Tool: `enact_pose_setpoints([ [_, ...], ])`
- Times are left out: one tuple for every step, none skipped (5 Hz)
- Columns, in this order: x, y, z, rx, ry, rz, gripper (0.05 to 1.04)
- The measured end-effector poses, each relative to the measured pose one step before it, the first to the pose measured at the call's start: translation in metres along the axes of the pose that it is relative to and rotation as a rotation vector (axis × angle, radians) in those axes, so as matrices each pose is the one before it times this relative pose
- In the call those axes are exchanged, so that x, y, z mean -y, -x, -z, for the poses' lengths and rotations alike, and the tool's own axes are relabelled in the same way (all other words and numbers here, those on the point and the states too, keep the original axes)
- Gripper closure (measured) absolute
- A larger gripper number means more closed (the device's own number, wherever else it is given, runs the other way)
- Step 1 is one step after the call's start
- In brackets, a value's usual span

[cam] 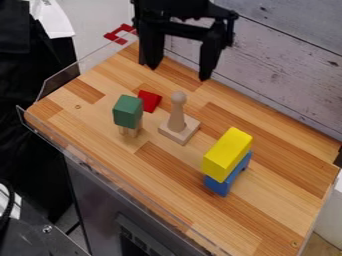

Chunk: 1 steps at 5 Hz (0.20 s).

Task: Move the cube on the left of table

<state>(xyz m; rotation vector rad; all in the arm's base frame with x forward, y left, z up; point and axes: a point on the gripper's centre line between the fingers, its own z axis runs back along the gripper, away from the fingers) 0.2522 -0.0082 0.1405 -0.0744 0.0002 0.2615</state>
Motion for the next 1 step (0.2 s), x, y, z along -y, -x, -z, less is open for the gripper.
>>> enact_pose_setpoints([
  [0.013, 0.00674, 0.00366, -0.004, -0.0084, 0.0227, 0.085],
])
